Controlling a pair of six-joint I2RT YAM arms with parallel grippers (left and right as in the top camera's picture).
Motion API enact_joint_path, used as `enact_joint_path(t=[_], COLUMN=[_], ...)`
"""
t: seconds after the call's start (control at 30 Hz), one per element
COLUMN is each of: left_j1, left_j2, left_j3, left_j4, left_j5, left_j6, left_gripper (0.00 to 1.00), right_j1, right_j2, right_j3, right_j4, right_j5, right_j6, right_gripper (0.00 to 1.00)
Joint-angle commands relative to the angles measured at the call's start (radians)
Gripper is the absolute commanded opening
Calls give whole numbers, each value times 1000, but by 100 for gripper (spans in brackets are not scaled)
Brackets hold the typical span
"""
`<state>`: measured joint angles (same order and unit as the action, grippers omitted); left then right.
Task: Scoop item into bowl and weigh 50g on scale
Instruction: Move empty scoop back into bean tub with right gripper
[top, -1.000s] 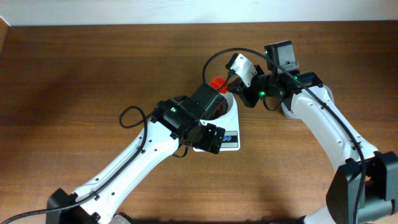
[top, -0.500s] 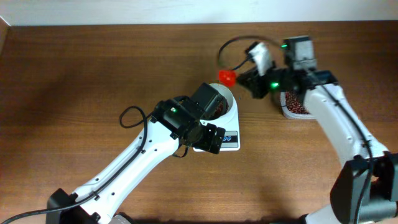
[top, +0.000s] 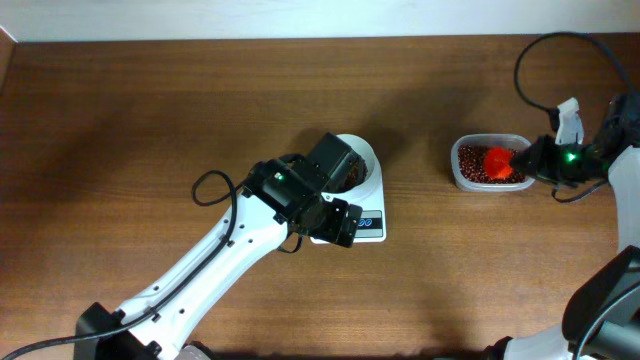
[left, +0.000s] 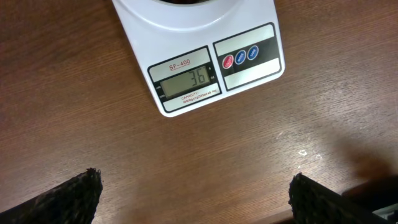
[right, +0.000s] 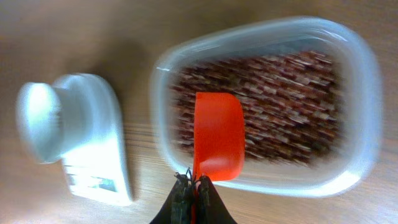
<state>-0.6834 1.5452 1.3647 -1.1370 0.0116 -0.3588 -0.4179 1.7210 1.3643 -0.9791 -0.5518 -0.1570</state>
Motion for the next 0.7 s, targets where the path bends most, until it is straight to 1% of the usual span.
enact_joint_path(t=[0.0, 0.1, 0.23, 0.33, 0.4, 0.43, 0.5, 0.67], left_j1=[-1, -1, -1, -1, -1, -1, -1, -1], left_j2=[-19, -19, -19, -19, -19, -19, -19, -19], left_j3=[-5, -5, -5, -5, -5, -5, -5, -5], left_j4=[2, 2, 2, 2, 2, 2, 2, 2], left_j5=[8, 8, 8, 8, 8, 8, 8, 8], left_j6=[9, 9, 9, 9, 9, 9, 9, 9], left_gripper=[99, 99, 99, 99, 99, 99, 99, 99], right_j1=[18, 44, 134, 198, 215, 215, 214, 179], right_j2=[-24, -22, 21, 76, 113, 134, 161, 170], right_j3=[9, 8, 8, 8, 8, 8, 8, 8], right_j4=[8, 42, 51, 52, 57, 68, 83, 138], right_j5=[259, 281, 430, 428, 419, 388, 265, 53], right_j6=[-3, -3, -3, 1, 27, 47, 46, 47], right_gripper=[4, 4, 4, 4, 4, 4, 4, 4])
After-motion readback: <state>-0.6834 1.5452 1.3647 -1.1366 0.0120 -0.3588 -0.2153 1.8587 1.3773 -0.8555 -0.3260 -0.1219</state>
